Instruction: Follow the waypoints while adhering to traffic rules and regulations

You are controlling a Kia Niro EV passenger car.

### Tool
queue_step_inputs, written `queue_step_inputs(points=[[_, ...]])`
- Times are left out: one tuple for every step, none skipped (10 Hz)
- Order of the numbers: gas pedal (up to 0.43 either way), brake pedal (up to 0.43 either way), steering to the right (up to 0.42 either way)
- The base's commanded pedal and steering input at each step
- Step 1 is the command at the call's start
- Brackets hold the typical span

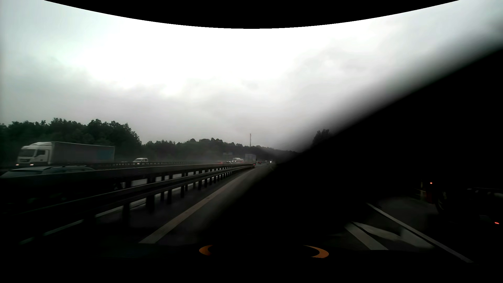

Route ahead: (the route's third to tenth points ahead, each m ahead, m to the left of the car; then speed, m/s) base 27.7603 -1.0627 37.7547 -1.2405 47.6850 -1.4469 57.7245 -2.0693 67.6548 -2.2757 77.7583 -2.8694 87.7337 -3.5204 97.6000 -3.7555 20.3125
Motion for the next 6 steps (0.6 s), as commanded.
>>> queue_step_inputs(points=[[0.150, 0.000, 0.007], [0.150, 0.000, 0.006], [0.150, 0.000, 0.006], [0.150, 0.000, 0.006], [0.150, 0.000, 0.006], [0.150, 0.000, 0.005]])
